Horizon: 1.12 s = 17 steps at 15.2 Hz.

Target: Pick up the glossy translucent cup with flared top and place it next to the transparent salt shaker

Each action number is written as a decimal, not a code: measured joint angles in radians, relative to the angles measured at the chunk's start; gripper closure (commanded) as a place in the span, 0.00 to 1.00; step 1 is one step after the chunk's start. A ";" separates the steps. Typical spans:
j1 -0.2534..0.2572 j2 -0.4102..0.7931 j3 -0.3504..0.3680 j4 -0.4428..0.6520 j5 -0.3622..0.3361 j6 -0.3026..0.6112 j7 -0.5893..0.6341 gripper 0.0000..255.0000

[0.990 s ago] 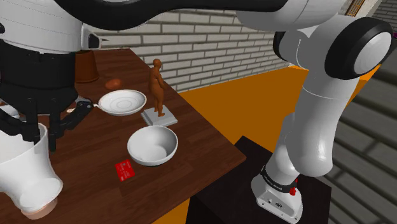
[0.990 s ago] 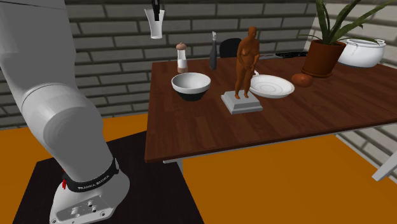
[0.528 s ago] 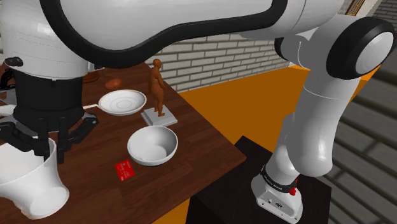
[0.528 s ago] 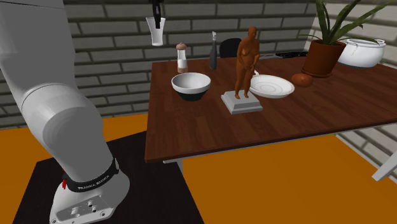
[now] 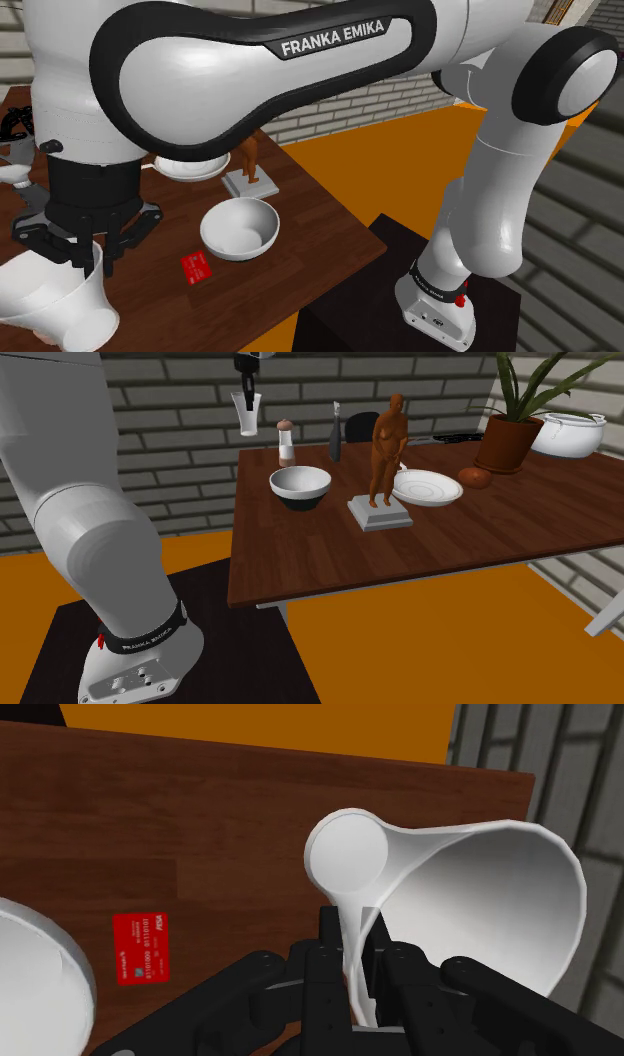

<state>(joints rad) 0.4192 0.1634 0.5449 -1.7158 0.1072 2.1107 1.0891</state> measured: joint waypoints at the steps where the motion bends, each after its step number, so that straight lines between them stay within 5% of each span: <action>1: 0.001 0.003 0.000 -0.009 -0.001 0.012 0.000 1.00; 17: 0.011 0.063 -0.006 -0.157 -0.022 0.212 -0.011 1.00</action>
<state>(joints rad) 0.4303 0.2266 0.5389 -1.8728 0.0850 2.3229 1.0782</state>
